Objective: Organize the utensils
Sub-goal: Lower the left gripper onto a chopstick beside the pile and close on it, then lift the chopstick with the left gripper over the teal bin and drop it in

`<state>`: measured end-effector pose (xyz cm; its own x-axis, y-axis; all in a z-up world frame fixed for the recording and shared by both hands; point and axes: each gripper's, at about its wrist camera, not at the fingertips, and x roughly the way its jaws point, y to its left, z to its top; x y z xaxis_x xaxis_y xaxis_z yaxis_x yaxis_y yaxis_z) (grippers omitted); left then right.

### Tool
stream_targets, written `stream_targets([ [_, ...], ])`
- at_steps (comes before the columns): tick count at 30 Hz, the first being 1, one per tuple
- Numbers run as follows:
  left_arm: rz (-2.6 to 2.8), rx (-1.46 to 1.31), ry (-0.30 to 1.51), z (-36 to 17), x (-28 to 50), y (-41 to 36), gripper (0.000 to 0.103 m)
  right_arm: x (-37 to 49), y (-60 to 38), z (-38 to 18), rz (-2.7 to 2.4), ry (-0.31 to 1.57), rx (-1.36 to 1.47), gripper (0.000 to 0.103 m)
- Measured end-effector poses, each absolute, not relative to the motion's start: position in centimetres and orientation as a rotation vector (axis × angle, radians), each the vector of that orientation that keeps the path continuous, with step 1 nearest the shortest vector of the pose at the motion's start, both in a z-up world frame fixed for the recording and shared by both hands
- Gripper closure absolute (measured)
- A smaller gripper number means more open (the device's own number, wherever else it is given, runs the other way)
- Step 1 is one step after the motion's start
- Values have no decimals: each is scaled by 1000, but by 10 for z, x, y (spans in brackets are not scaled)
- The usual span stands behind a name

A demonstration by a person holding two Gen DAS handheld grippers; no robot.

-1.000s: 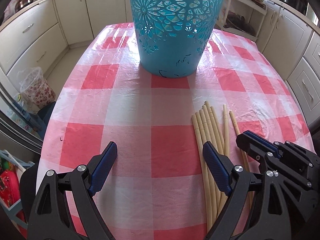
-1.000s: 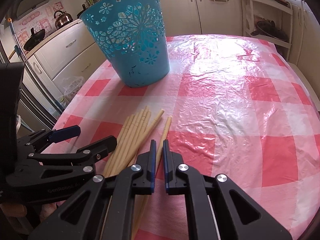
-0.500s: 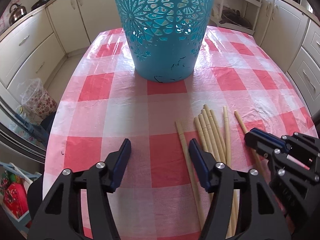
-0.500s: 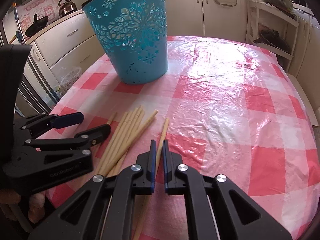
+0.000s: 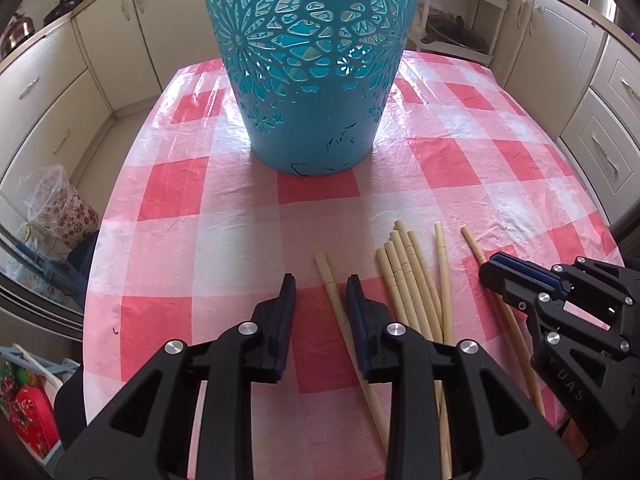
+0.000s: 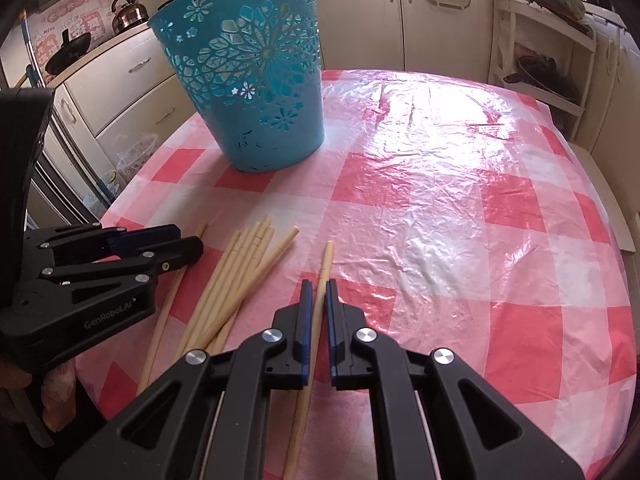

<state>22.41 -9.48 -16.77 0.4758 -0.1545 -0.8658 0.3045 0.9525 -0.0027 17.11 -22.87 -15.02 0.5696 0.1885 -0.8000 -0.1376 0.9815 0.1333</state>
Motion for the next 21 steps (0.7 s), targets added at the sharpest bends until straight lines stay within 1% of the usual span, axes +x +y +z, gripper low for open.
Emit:
stream_targets([
  [2,-287,175,1041,-167,226,-98,80,172,-231,-150,197,951,77,96],
  [3,-293,168,1044,-167,226,-98,91,172,-234,-150,201,951,94,96],
  [4,-310,148,1055,-166,226,-97,97,171,-236,-151,204,950,115,97],
  [5,-311,135,1063,-166,227,-95,98,171,-240,-152,208,947,142,97],
  [8,-305,128,1050,-160,221,-90,98,170,-249,-155,226,931,223,98],
  [11,-308,98,993,-142,211,-81,98,171,-254,-156,239,929,270,99],
  [21,-354,-99,682,-39,180,-37,98,169,-254,-156,239,924,272,99],
])
